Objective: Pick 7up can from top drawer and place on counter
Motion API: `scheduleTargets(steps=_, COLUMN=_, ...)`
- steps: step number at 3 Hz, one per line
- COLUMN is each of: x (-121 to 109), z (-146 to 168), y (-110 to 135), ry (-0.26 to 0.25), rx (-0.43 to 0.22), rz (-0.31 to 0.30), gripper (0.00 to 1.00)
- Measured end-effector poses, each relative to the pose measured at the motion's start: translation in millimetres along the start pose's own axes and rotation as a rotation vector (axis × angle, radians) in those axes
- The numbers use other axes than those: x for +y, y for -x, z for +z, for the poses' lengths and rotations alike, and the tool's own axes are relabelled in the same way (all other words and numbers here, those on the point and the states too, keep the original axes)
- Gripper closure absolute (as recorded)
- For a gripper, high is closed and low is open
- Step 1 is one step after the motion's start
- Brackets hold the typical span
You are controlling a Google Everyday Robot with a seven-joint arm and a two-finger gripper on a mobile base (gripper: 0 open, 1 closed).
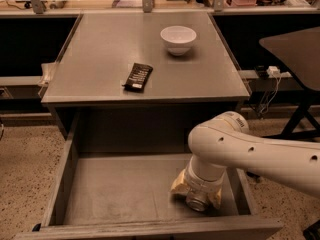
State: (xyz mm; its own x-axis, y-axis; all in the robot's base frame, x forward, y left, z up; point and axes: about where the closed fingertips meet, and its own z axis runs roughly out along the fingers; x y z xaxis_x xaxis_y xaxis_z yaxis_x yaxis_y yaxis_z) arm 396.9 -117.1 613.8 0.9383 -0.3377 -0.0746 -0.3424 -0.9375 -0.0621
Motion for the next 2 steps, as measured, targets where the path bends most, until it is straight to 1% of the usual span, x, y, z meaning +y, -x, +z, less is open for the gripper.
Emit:
scheduleTargets(steps=1, x=-5.8, z=5.9, y=-8.5, ry=-0.016, rx=0.038, rz=0.034, gripper=0.30)
scheduleTargets(steps=2, x=-15.6, z=-7.7, y=-11.7, ry=-0.037, rx=0.092, rz=0.084, gripper=0.48)
